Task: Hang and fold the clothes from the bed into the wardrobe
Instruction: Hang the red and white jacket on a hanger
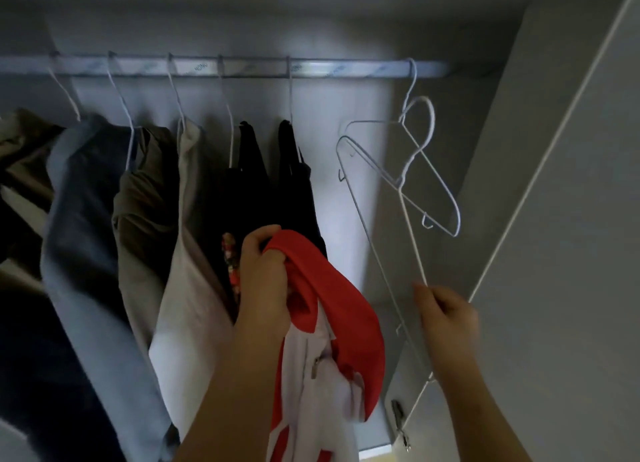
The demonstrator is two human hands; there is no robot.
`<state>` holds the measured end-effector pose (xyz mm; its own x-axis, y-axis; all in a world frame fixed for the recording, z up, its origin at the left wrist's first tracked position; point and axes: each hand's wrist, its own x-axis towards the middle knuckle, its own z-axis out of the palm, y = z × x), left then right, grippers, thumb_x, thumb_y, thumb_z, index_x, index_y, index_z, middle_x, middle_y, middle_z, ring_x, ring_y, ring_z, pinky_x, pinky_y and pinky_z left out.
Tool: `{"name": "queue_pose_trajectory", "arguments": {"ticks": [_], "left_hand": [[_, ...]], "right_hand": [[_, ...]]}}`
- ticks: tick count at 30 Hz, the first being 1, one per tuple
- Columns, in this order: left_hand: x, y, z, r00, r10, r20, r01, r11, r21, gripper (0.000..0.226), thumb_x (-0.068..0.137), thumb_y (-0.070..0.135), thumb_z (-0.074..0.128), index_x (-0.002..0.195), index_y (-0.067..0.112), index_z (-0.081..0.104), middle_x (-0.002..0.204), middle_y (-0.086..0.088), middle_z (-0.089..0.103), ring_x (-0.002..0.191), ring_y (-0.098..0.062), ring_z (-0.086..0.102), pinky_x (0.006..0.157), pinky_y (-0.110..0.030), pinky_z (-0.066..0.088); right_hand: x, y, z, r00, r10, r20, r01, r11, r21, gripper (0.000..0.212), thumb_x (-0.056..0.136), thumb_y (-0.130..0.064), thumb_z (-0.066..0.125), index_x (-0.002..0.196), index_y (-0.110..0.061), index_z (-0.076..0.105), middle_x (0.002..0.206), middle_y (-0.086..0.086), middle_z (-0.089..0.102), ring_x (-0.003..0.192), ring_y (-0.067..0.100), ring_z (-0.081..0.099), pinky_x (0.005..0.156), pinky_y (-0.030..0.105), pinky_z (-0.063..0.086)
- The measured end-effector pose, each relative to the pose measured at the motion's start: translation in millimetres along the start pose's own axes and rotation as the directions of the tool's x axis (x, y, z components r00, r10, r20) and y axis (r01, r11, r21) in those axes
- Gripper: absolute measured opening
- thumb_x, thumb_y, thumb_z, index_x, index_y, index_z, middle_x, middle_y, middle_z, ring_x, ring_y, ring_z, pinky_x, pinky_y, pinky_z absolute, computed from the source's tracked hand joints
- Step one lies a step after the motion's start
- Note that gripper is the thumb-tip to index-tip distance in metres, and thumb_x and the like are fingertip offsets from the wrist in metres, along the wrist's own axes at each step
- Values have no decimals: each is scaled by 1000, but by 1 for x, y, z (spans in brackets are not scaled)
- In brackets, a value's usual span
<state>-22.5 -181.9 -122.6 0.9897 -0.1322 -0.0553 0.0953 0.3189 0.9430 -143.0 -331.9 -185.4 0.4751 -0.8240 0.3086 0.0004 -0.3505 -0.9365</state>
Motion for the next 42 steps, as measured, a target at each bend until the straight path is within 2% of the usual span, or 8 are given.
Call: {"name": "queue_pose_trajectory", "arguments": {"ticks": [3,8,14,20,26,30,37,42], "left_hand": [[-24,0,1,999,-36,34,36,999,-14,28,91,7,45,92,29,62,88,0,65,77,-16,62,69,-32,53],[-72,5,10,992,-117,54,122,987,-103,22,91,11,51,86,24,67,62,6,68,59,-9,64,50,-19,51],[-136,22,9,952,-166,257,200,973,-112,19,78,14,58,73,18,76,68,3,71,56,-7,66,48,-18,51],[-189,20,1,891,-175,419,226,971,-75,25,86,21,53,88,22,77,87,0,71,81,-14,61,65,-25,56],[-222,31,-8,931,-159,327,208,971,-121,32,86,20,54,63,21,77,60,2,67,50,-9,62,48,-20,52],[-236,34,-8,948,-204,244,225,972,-63,29,89,19,53,67,17,71,55,1,65,49,-12,62,48,-22,51],[-248,22,-4,928,-129,349,-32,907,420,31,89,0,44,75,18,66,58,1,66,59,-14,62,53,-21,52],[-243,17,-13,944,-113,309,-64,857,511,31,88,2,45,77,21,67,77,-8,66,72,-20,60,69,-30,52]], "right_hand": [[-15,-5,-25,995,-85,-56,88,995,50,46,88,-11,59,47,-14,38,43,-7,34,42,5,30,41,12,24],[-47,-19,-76,975,-217,-53,218,975,34,44,84,-3,64,49,-11,38,44,-7,35,42,5,30,42,13,22],[-101,-23,-146,932,-357,61,357,934,19,32,75,-14,59,46,-12,46,43,-8,39,40,2,33,43,10,25],[-145,-14,-182,886,-422,191,437,899,-39,31,73,-2,59,47,-12,47,39,-13,33,39,-5,39,44,1,25],[-157,5,-197,924,-298,238,346,917,-198,61,82,0,66,47,-30,25,39,-6,36,39,7,34,43,13,21],[-159,3,-192,942,-81,325,185,935,-303,45,88,-24,61,49,-11,44,40,-6,36,41,7,35,45,17,26],[-166,-54,-161,871,-104,479,-53,952,303,19,85,-33,53,88,-17,64,62,-8,62,59,5,58,57,17,49],[-164,-60,-146,938,-59,342,-25,971,236,21,93,-17,53,75,-23,63,48,-10,51,45,1,46,47,17,42]]}}
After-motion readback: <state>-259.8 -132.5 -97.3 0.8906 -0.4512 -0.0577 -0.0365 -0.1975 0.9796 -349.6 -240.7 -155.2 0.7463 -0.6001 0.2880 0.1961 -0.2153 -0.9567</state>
